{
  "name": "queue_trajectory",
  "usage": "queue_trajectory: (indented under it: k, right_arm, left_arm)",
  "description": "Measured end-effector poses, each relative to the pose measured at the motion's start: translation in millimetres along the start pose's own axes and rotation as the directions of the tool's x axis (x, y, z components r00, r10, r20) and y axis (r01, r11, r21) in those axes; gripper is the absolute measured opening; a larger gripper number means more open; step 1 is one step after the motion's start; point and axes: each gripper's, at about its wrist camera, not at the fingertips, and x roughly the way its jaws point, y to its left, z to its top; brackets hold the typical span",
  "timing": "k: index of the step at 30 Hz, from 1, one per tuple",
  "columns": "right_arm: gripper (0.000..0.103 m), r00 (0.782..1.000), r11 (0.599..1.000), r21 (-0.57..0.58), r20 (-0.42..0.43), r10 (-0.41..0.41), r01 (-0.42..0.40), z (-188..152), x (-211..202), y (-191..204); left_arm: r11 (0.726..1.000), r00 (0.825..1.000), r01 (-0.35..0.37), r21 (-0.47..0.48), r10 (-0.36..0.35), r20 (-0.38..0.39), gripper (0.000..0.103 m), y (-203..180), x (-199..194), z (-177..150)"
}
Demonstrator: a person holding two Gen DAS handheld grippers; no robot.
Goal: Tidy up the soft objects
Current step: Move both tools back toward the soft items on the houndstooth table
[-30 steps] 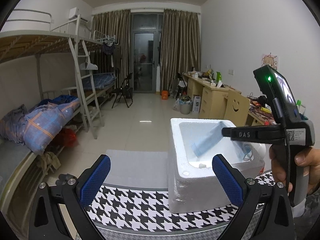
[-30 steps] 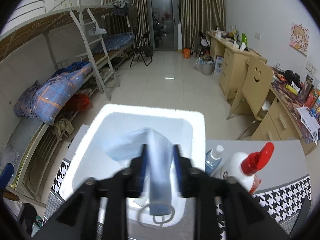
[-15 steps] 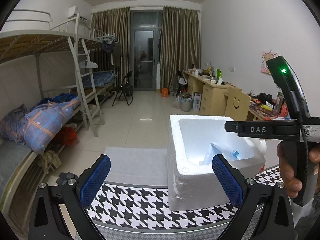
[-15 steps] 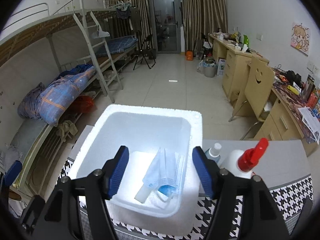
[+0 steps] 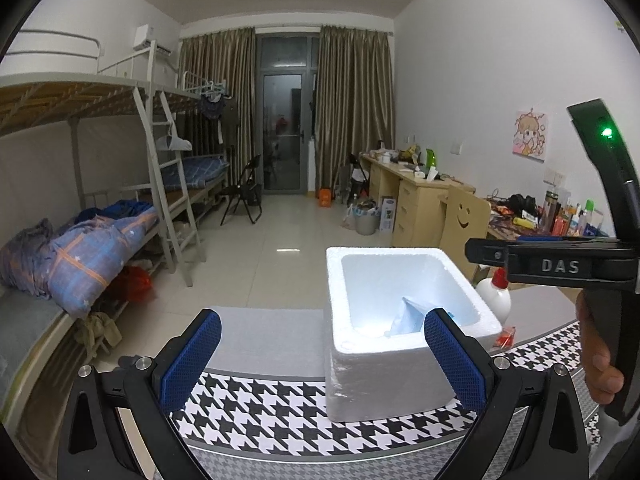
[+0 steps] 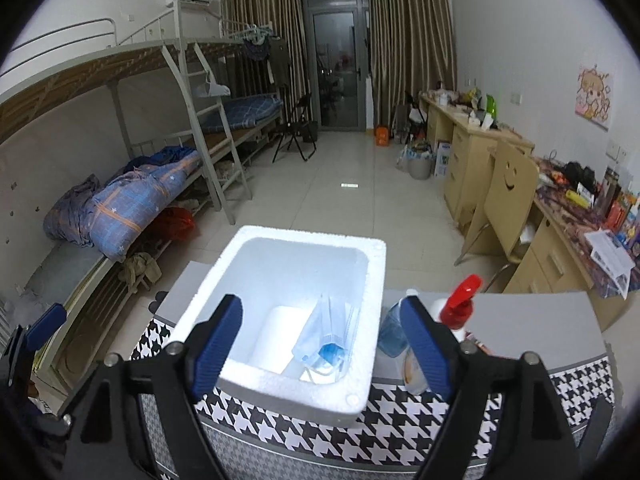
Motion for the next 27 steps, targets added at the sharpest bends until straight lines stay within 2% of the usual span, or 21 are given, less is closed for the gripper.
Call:
queue_trajectory:
  k: [4, 10, 21, 27]
  right_arm:
    - [0.086, 1.0, 1.0, -0.013, 0.03, 0.003, -0.003, -4, -17, 0]
    - [0.094, 0.998, 0.999, -0.032, 0.067, 0.005, -0.003, -14, -35, -1]
    - [0.094, 0.995, 0.997, -0.066, 0.094, -0.025, 0.031, -40, -62, -3]
    - [0.094, 0.993, 0.999, -0.044, 0.117, -0.018, 0.023, -53, -84, -12]
  left_arm:
    - [1.0, 1.0, 0.008, 0.011, -0.008, 0.013, 0.102, -5, -10, 1]
    - [1.0, 1.0, 0.009, 0.021, -0.01, 0.02, 0.102, -13, -21, -2]
    - [0.998, 0.998, 0.043, 0.043, -0.044, 0.041, 0.102, -28, -48, -8]
    - [0.996, 0.996, 0.069, 0.048, -0.071, 0.05, 0.102, -37, -62, -15]
